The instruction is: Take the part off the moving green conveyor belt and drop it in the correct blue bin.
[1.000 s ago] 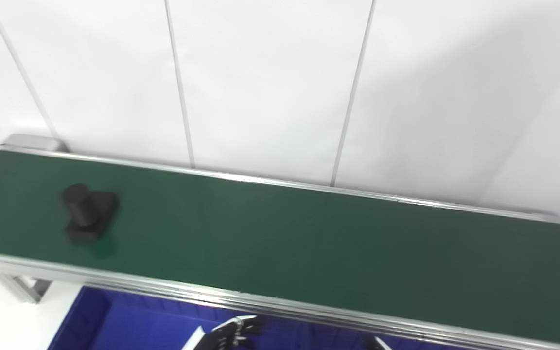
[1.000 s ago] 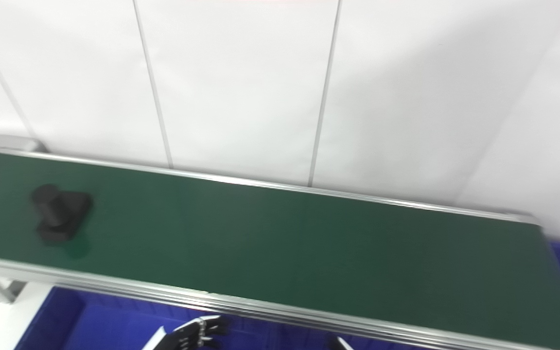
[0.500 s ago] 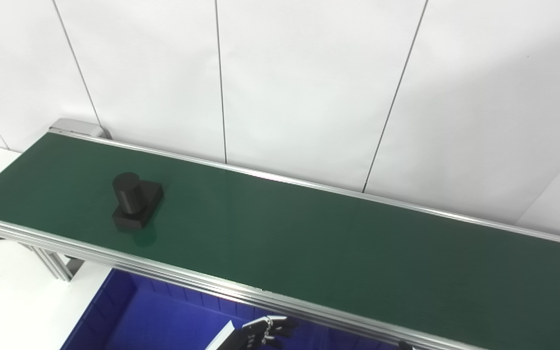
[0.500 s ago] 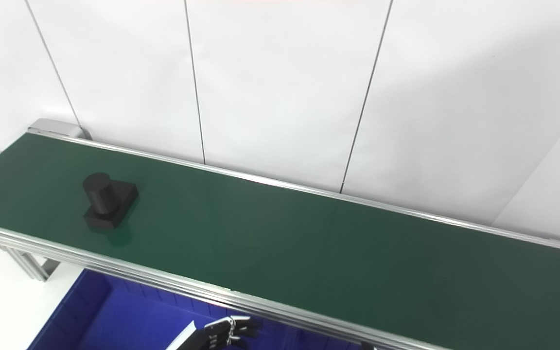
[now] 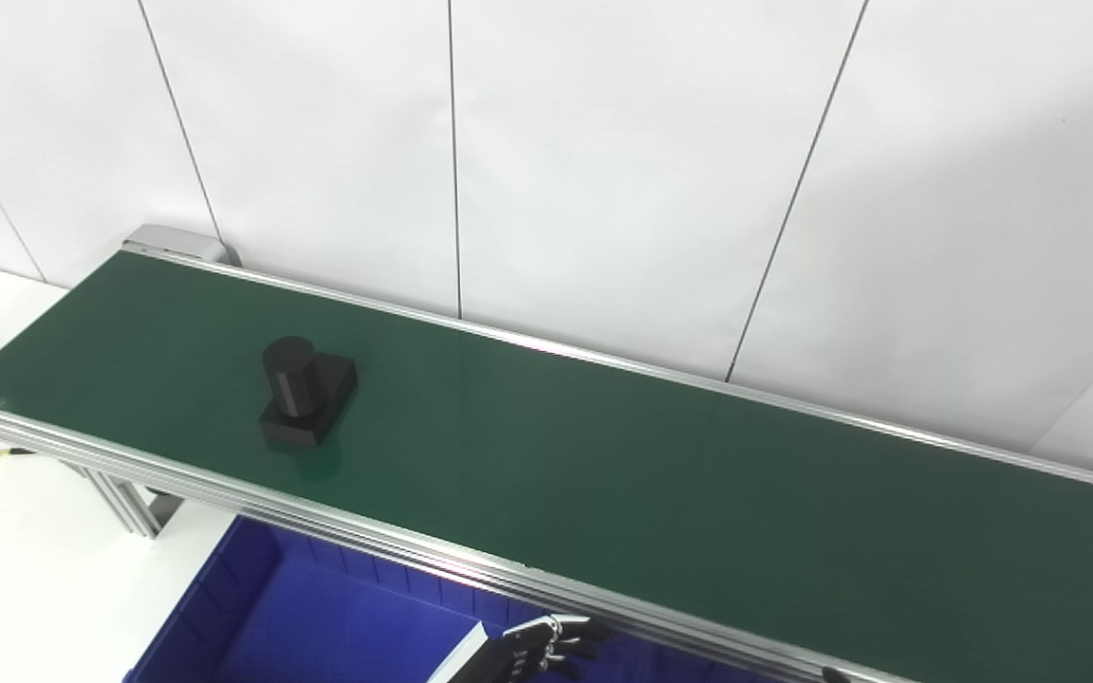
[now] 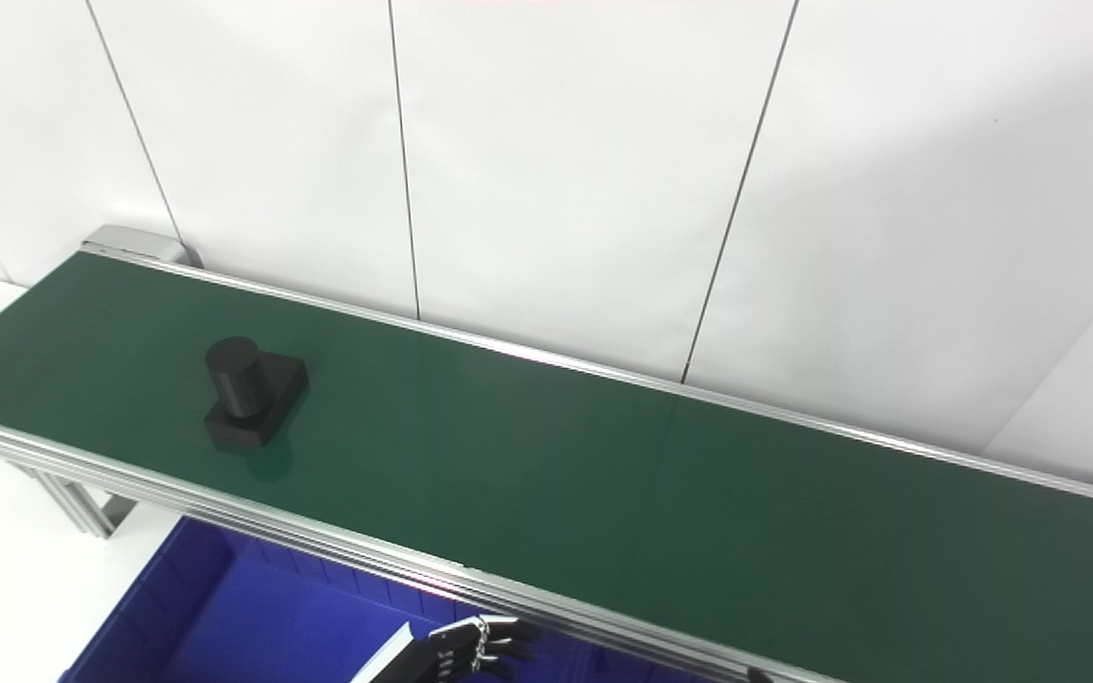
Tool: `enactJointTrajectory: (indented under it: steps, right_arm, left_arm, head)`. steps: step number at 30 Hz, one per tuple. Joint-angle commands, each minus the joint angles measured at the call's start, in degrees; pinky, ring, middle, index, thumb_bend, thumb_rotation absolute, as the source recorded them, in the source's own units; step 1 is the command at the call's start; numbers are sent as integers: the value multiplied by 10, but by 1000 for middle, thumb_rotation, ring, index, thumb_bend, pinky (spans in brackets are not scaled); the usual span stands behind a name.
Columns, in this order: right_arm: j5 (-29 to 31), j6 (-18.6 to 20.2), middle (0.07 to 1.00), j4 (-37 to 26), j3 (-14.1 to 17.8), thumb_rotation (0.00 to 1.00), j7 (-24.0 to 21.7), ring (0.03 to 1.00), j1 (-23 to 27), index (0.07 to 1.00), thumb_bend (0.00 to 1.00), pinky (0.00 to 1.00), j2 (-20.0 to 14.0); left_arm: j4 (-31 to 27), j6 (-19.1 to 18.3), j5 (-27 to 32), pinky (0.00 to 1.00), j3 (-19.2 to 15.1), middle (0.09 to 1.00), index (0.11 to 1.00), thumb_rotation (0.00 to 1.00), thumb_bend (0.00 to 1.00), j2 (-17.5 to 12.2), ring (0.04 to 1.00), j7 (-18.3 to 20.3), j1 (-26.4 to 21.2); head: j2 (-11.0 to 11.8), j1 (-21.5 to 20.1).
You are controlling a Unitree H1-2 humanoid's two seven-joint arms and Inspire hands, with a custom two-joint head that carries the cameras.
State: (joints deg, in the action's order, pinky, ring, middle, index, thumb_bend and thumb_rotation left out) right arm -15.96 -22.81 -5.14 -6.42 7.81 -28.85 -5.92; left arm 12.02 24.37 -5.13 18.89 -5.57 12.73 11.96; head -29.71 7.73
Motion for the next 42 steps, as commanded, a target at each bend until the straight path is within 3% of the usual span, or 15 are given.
enactJointTrajectory:
  steps: [1, 5, 7, 9, 22, 29, 42]
  right_arm:
    - [13, -23, 861, -37, 3, 4, -1, 847, 0, 902, 673, 901, 4]
    - [12, -7, 861, -75, 8, 54, -7, 863, 5, 911, 662, 927, 6]
    - [1, -10, 819, -89, 15, 120, -1, 804, 14, 886, 671, 809, 10]
    - [-1, -10, 806, -99, 20, 148, 0, 784, 25, 876, 677, 776, 15]
    - [-10, 58, 825, -137, 33, 277, -35, 766, 121, 880, 651, 700, 15]
    - [-15, 95, 811, -142, 33, 197, -49, 748, 167, 859, 669, 685, 15]
    - [-49, 180, 798, -159, 21, 152, -88, 733, 233, 830, 714, 650, 12]
  left_arm:
    - [-8, 25, 0, 724, 4, 832, 780, 99, 949, 0, 789, -4, -11]
    - [-6, 25, -1, 729, 5, 833, 779, 105, 951, 1, 792, -4, -14]
    - [-4, 25, 0, 733, 6, 831, 777, 111, 951, 1, 793, -3, -16]
    - [-2, 25, 0, 732, 8, 830, 778, 117, 946, 0, 792, -5, -20]
    - [23, 25, -6, 743, 19, 830, 778, 136, 927, -3, 808, -12, -44]
    - [35, 25, -11, 737, 23, 824, 777, 128, 925, -3, 805, -22, -51]
    - [35, 25, -12, 753, 26, 828, 782, 149, 924, -9, 814, -23, -57]
  head:
    - [-1, 1]
    - [-3, -1]
    - [-5, -2]
    - [-7, -6]
    - [-5, -8]
    - [-4, -8]
    - [-12, -37]
